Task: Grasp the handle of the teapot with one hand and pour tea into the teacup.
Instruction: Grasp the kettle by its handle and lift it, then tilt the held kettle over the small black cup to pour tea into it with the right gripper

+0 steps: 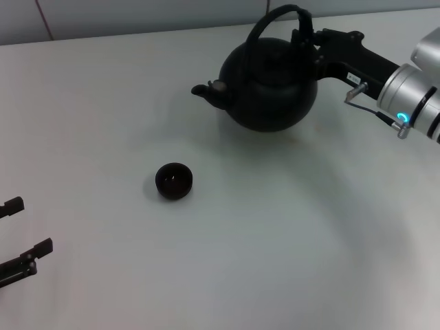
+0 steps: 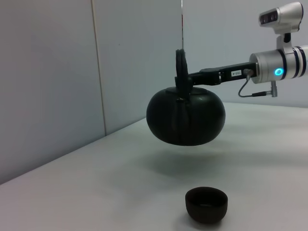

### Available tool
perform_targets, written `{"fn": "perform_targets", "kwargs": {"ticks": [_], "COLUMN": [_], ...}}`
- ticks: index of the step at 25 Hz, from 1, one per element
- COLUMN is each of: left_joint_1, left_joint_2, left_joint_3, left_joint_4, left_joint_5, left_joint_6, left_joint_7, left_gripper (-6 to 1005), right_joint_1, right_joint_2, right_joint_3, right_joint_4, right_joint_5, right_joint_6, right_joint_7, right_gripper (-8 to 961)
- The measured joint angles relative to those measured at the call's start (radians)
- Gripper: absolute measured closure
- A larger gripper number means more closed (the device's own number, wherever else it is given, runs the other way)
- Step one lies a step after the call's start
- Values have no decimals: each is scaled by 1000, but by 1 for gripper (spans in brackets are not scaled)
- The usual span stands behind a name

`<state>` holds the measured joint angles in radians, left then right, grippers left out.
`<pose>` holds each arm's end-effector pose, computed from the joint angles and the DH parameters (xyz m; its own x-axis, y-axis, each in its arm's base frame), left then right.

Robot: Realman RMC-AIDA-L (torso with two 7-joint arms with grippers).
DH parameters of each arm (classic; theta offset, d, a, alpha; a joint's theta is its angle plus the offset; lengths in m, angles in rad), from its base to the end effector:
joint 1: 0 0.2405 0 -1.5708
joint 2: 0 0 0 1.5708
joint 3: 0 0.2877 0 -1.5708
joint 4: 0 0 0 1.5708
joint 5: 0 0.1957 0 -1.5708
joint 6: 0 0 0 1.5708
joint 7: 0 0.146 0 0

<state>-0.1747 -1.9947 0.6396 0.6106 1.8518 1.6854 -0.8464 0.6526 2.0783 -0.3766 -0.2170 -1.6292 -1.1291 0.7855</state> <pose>-0.3729 0.2216 0.0275 0.8660 0.0960 0.4908 0.3358 -0.8389 -0.4283 0.2893 0.3976 -0.0259 0.7062 -0.1092 -0.6996 -0.6240 -0.5628 -0.5421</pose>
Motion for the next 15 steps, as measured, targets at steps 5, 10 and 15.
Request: {"fn": "perform_targets", "kwargs": {"ticks": [5, 10, 15], "left_joint_1": [4, 0, -2], "left_joint_2": [-1, -3, -7], "left_joint_3": [0, 0, 0], "left_joint_4": [0, 0, 0], "left_joint_5": [0, 0, 0], "left_joint_6": [-1, -1, -1], "left_joint_7": [0, 1, 2], "left_gripper": [199, 199, 199], "right_joint_1": [8, 43, 92], "right_joint_2": [0, -1, -1], "right_joint_3": [-4, -83, -195], "right_joint_4": [-1, -1, 1], "right_joint_5": [0, -1, -2], "right_joint_6": [7, 8, 26], "right_joint_7": [0, 12, 27], "right_gripper": [863, 863, 862]}}
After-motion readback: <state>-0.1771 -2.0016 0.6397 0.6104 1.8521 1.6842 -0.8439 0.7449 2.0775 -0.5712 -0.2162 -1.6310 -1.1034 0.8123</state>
